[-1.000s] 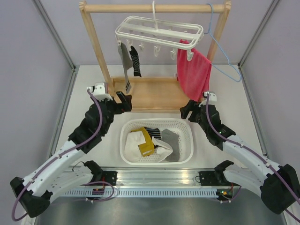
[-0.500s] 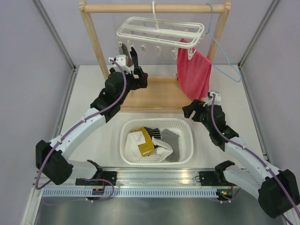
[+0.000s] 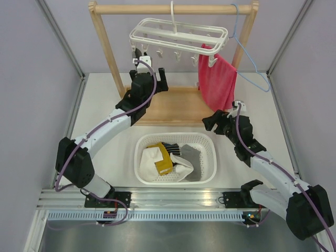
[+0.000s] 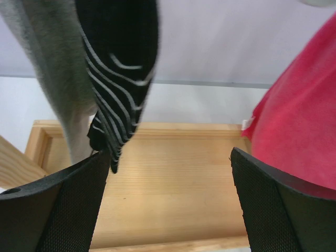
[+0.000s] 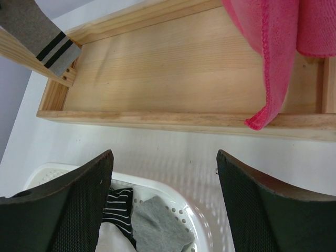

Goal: Remove the socks clipped to the hanger

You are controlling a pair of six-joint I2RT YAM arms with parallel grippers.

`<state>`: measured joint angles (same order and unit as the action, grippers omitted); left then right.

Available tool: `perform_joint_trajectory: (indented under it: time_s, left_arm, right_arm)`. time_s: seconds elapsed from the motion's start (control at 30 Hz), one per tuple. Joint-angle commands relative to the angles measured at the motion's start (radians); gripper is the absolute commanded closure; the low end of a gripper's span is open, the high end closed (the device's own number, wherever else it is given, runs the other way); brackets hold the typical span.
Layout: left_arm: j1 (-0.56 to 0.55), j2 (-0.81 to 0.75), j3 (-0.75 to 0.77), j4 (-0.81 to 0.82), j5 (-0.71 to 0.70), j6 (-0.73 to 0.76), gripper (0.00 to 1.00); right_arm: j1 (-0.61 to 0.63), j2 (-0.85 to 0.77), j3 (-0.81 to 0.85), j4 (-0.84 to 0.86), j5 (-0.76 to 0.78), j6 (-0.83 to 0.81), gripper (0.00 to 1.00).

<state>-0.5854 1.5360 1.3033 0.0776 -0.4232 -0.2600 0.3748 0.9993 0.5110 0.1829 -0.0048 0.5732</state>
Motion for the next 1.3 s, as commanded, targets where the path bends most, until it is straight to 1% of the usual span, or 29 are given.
perform_joint_trajectory:
  time_s: [0.0, 0.07, 0.2, 0.23, 0.27, 0.3, 0.37, 0.4, 0.47, 0.5, 0.53, 0.57, 0.73, 0.8, 0.93, 0.97, 1.03, 1.07, 1.1, 1.2, 1.27]
  left_arm:
    - [0.009, 0.021, 0.05, 0.039, -0.1, 0.047, 0.04]
    - [0.01, 0.033, 0.053, 0.053, -0.111, 0.051, 0.07]
    - [0.015, 0.062, 0.063, 0.08, -0.13, 0.079, 0.23]
    - [0.016, 0.067, 0.065, 0.083, -0.129, 0.082, 0.25]
    - [0.018, 0.073, 0.068, 0.09, -0.126, 0.085, 0.29]
    - [0.018, 0.084, 0.071, 0.093, -0.124, 0.09, 0.4]
    - [0.019, 0.093, 0.077, 0.103, -0.111, 0.099, 0.53]
    - [0.022, 0.101, 0.079, 0.105, -0.109, 0.1, 0.63]
    - [0.025, 0.105, 0.082, 0.109, -0.092, 0.107, 0.71]
    - [0.027, 0.105, 0.079, 0.114, -0.088, 0.11, 0.83]
    - [0.029, 0.104, 0.079, 0.116, -0.088, 0.11, 0.92]
    - [0.027, 0.098, 0.074, 0.116, -0.081, 0.108, 0.97]
    - [0.027, 0.013, 0.002, 0.111, -0.026, 0.073, 0.98]
    - [0.027, -0.046, -0.033, 0.1, -0.003, 0.042, 0.98]
    - [0.027, -0.123, -0.045, 0.028, 0.072, -0.002, 0.98]
    - [0.027, -0.132, -0.042, -0.01, 0.116, -0.019, 0.98]
    - [0.027, -0.148, -0.016, -0.054, 0.158, -0.034, 0.98]
    - [0.027, -0.149, -0.004, -0.115, 0.19, -0.051, 0.98]
    - [0.027, -0.154, 0.016, -0.134, 0.208, -0.056, 0.98]
    - [0.025, -0.162, 0.042, -0.206, 0.268, -0.079, 0.98]
    - [0.025, -0.171, 0.051, -0.234, 0.3, -0.09, 0.98]
  right_arm:
    - [-0.014, 0.001, -0.003, 0.072, -0.035, 0.007, 0.17]
    - [-0.022, 0.001, -0.005, 0.072, -0.043, 0.005, 0.17]
    - [-0.037, 0.001, -0.009, 0.075, -0.057, 0.004, 0.17]
    - [-0.04, 0.001, -0.009, 0.075, -0.061, 0.004, 0.17]
    - [-0.043, 0.001, -0.009, 0.076, -0.063, 0.004, 0.17]
    - [-0.046, 0.001, -0.011, 0.076, -0.064, 0.005, 0.17]
    - [-0.05, 0.001, -0.011, 0.078, -0.07, 0.005, 0.17]
    - [-0.053, 0.004, -0.011, 0.079, -0.073, 0.005, 0.17]
    - [-0.054, 0.005, -0.011, 0.081, -0.077, 0.005, 0.17]
    - [-0.053, 0.007, -0.009, 0.082, -0.078, 0.007, 0.17]
    - [-0.056, 0.005, -0.009, 0.082, -0.08, 0.005, 0.17]
    - [-0.056, 0.007, -0.009, 0.082, -0.08, 0.005, 0.18]
    - [-0.056, 0.022, 0.003, 0.086, -0.144, -0.065, 0.18]
    - [-0.056, 0.028, 0.001, 0.098, -0.162, -0.088, 0.18]
    - [-0.051, 0.024, -0.009, 0.167, -0.224, -0.085, 0.19]
    - [-0.044, 0.024, -0.011, 0.185, -0.236, -0.084, 0.19]
    - [-0.001, 0.019, -0.006, 0.227, -0.232, -0.099, 0.19]
    - [0.022, 0.019, 0.001, 0.228, -0.193, -0.116, 0.19]
    - [0.086, 0.022, 0.024, 0.222, -0.166, -0.131, 0.19]
    - [0.203, 0.048, 0.092, 0.195, -0.083, -0.185, 0.18]
    - [0.234, 0.067, 0.121, 0.196, -0.072, -0.199, 0.19]
